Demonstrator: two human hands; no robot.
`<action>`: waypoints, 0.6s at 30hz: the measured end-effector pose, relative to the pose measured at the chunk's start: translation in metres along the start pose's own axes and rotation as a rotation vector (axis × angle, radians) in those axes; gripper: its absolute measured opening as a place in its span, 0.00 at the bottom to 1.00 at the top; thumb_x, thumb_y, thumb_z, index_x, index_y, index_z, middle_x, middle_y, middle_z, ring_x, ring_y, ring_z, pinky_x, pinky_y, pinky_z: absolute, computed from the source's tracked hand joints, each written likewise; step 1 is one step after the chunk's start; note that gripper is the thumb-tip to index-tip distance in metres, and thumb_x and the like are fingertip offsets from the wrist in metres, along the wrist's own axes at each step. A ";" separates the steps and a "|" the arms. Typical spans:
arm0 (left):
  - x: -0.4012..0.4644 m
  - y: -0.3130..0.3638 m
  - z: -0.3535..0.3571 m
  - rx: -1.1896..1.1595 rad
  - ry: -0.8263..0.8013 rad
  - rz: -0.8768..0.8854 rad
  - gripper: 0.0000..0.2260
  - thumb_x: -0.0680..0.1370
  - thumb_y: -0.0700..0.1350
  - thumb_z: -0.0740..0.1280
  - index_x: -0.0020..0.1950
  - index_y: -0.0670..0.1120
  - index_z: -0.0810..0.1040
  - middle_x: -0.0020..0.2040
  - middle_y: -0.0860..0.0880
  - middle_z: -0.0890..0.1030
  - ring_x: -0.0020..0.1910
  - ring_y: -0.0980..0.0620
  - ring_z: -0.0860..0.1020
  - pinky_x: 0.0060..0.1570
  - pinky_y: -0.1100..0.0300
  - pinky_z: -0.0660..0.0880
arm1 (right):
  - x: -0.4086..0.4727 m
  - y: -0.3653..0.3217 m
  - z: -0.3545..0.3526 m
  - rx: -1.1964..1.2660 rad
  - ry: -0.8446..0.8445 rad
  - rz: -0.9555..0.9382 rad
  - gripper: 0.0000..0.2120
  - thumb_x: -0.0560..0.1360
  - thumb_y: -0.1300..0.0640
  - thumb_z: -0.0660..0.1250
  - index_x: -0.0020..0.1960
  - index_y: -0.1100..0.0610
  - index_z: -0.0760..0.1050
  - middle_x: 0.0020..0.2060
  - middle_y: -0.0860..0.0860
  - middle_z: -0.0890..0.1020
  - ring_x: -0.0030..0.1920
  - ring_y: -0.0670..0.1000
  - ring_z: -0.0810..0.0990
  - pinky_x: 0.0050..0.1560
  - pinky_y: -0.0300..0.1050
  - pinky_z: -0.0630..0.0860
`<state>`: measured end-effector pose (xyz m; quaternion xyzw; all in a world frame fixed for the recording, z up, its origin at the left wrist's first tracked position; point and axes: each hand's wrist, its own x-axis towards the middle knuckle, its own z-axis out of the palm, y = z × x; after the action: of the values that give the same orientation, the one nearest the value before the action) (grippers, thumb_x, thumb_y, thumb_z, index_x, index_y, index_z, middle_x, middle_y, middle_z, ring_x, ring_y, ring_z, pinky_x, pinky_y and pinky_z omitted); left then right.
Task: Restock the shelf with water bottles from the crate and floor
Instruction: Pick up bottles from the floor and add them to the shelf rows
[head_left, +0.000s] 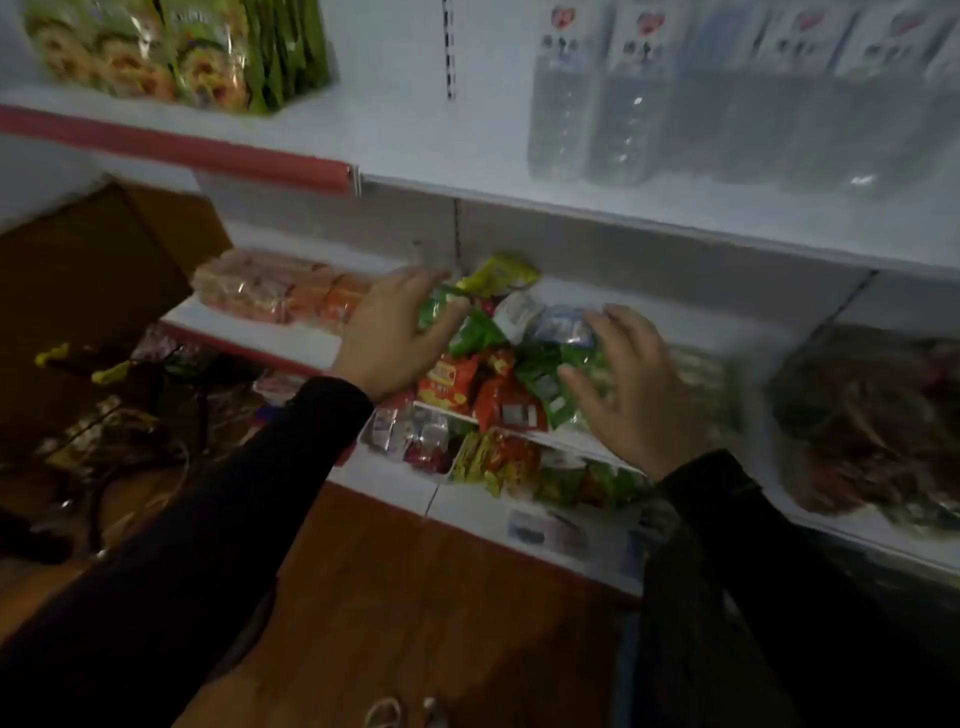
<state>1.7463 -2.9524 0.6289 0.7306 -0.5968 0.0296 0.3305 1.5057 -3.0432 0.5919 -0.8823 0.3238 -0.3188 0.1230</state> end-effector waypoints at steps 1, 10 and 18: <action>-0.024 -0.008 0.005 0.000 -0.041 -0.025 0.23 0.80 0.58 0.60 0.68 0.44 0.74 0.65 0.45 0.77 0.64 0.47 0.73 0.58 0.59 0.66 | -0.013 -0.001 0.014 0.017 -0.070 0.041 0.28 0.79 0.42 0.60 0.71 0.61 0.70 0.69 0.61 0.69 0.69 0.57 0.68 0.68 0.39 0.61; -0.227 -0.123 0.121 0.017 -0.679 -0.339 0.22 0.80 0.57 0.61 0.69 0.47 0.73 0.66 0.46 0.76 0.63 0.47 0.74 0.58 0.62 0.66 | -0.174 0.002 0.176 0.089 -0.560 0.418 0.29 0.80 0.43 0.58 0.73 0.61 0.67 0.72 0.59 0.68 0.73 0.58 0.65 0.72 0.48 0.61; -0.398 -0.255 0.313 0.021 -1.148 -0.603 0.26 0.82 0.57 0.58 0.76 0.47 0.63 0.72 0.45 0.70 0.65 0.45 0.72 0.60 0.55 0.68 | -0.383 0.049 0.393 0.122 -0.998 0.858 0.28 0.82 0.46 0.59 0.78 0.57 0.59 0.75 0.58 0.64 0.74 0.58 0.63 0.72 0.48 0.59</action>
<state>1.7494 -2.7578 0.0964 0.7690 -0.4467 -0.4541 -0.0546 1.5091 -2.8274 0.0853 -0.7084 0.5319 0.1880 0.4242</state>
